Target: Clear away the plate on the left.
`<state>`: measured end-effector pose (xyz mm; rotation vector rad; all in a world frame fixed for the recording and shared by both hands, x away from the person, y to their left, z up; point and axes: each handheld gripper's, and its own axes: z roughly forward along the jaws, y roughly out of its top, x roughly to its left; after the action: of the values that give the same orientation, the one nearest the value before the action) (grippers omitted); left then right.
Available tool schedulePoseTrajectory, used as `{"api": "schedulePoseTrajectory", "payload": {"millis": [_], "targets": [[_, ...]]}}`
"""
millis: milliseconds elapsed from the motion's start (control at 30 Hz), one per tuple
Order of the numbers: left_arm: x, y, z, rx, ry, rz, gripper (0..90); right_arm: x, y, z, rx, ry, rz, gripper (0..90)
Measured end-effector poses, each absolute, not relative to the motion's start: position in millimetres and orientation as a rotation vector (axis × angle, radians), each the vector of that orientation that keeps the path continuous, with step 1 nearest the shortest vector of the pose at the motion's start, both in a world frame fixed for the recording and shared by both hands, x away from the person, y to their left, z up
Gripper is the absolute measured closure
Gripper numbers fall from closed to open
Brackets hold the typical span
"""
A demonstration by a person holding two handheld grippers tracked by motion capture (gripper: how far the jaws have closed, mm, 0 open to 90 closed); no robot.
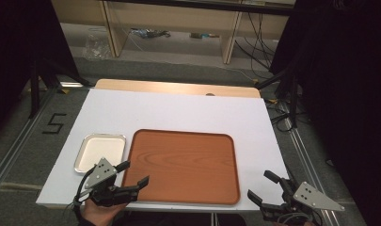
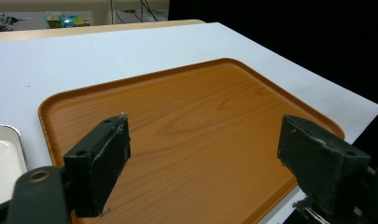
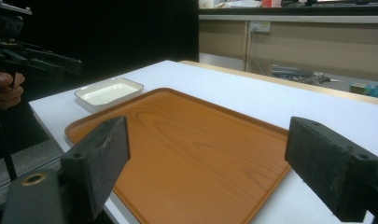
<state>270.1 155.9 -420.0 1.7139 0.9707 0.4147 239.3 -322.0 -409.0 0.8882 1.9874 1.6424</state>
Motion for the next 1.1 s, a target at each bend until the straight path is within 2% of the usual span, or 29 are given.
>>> {"api": "schedulePoseTrajectory", "payload": {"millis": [533,1100], "targets": [[271,158,-420,1.7,1.01,0.417,16.9,240,-322,-409,0.888,1.998,1.634,15.0],[281,166,-422,1.755,1.046,0.45,17.0,239,-322,-409,0.888,2.004,1.631,14.9]]}}
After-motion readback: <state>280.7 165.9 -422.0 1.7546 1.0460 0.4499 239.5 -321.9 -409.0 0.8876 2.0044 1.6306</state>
